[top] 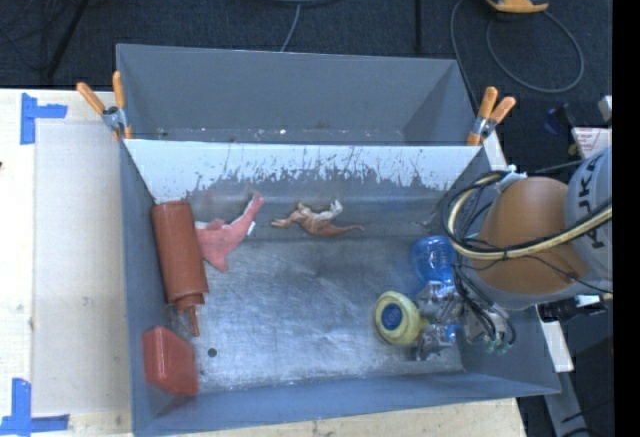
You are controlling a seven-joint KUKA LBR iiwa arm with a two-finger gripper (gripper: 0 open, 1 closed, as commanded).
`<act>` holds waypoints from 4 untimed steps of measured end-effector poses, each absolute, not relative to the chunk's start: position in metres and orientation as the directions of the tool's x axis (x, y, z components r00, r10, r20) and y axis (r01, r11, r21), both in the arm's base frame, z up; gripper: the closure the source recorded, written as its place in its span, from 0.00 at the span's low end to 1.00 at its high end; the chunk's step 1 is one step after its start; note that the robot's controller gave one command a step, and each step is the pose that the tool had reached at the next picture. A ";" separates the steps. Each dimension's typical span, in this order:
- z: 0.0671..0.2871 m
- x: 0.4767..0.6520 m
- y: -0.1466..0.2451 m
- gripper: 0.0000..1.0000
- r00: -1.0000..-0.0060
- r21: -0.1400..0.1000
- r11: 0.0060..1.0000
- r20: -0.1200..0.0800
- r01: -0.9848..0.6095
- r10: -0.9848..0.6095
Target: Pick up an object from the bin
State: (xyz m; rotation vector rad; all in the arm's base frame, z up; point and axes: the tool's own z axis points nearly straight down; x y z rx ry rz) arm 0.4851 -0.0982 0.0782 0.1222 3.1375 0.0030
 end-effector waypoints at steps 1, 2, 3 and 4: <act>0.089 0.484 -0.099 1.00 -0.997 0.001 0.997 0.002 0.077 0.077; 0.102 0.483 -0.099 1.00 -0.997 0.002 0.997 0.006 0.077 0.077; 0.121 0.482 -0.099 1.00 -0.997 0.002 0.997 0.008 0.077 0.077; 0.138 0.484 -0.099 1.00 -0.997 0.001 0.997 0.001 0.076 0.076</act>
Offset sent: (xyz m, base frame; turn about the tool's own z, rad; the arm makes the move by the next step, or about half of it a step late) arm 0.0002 0.0000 0.0649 0.0000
